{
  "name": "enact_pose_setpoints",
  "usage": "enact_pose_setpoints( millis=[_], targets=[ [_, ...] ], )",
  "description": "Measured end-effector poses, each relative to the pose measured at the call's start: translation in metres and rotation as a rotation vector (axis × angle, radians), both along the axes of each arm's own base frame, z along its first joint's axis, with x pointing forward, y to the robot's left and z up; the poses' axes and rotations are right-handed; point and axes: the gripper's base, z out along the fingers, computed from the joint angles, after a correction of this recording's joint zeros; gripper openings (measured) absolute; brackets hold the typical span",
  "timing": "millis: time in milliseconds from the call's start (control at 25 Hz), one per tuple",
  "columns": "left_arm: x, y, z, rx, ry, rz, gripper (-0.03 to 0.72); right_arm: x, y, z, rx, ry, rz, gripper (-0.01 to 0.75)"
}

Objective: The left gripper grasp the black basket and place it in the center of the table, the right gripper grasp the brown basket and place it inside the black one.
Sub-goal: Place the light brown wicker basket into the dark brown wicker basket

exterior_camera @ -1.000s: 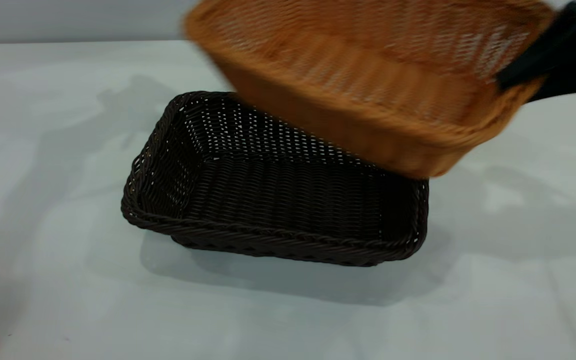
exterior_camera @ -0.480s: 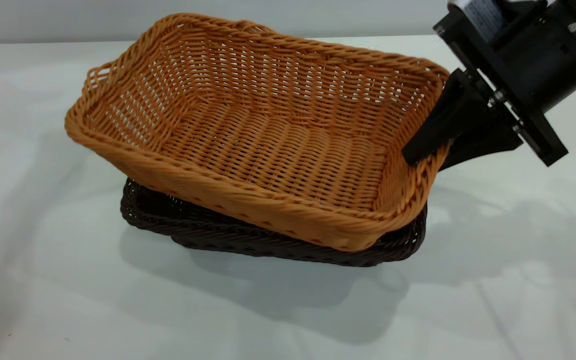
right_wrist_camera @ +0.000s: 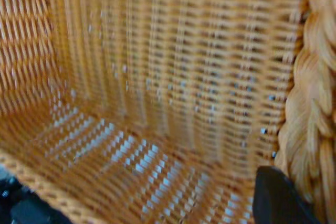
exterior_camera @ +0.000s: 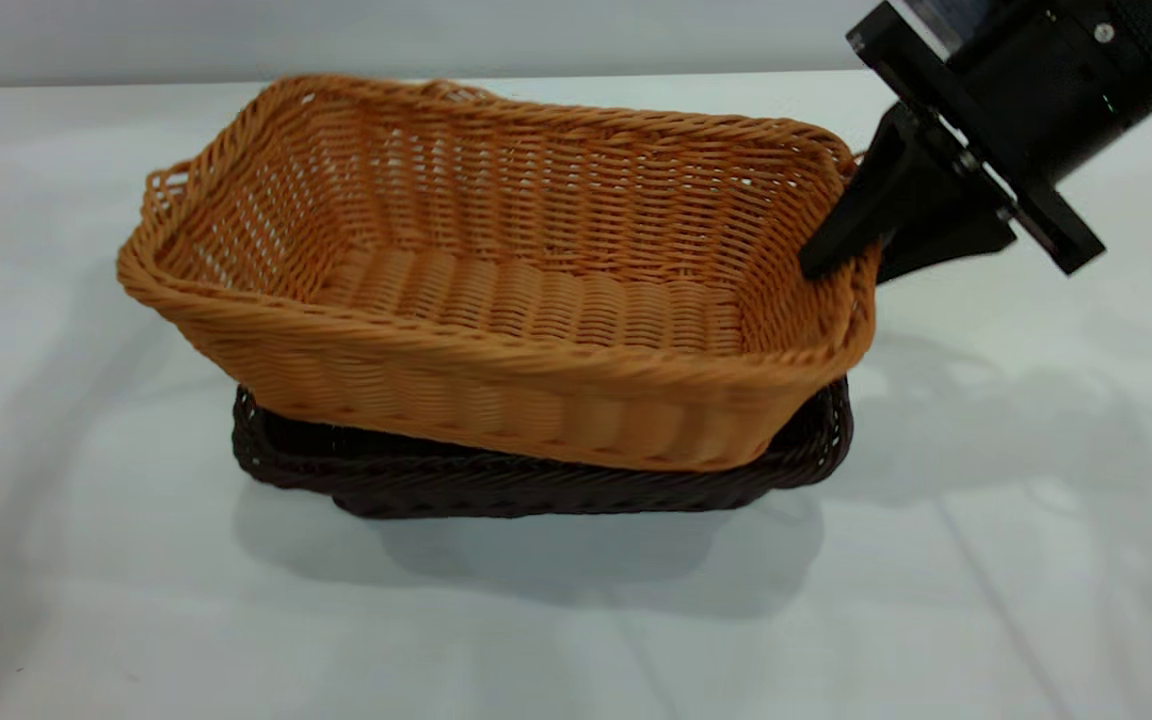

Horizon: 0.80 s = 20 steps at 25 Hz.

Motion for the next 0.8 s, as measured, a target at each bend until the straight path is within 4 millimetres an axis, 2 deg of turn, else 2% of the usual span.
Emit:
enact_pose_setpoints(
  millis=[480, 800],
  targets=[
    [-0.001, 0.0, 0.0, -0.001, 0.006, -0.003, 0.558, 0.02, 0.001, 0.013, -0.022, -0.094, 0.022, 0.078],
    [-0.001, -0.001, 0.0, -0.001, 0.009, -0.005, 0.558, 0.021, 0.005, 0.011, -0.063, -0.131, 0.059, 0.069]
  ],
)
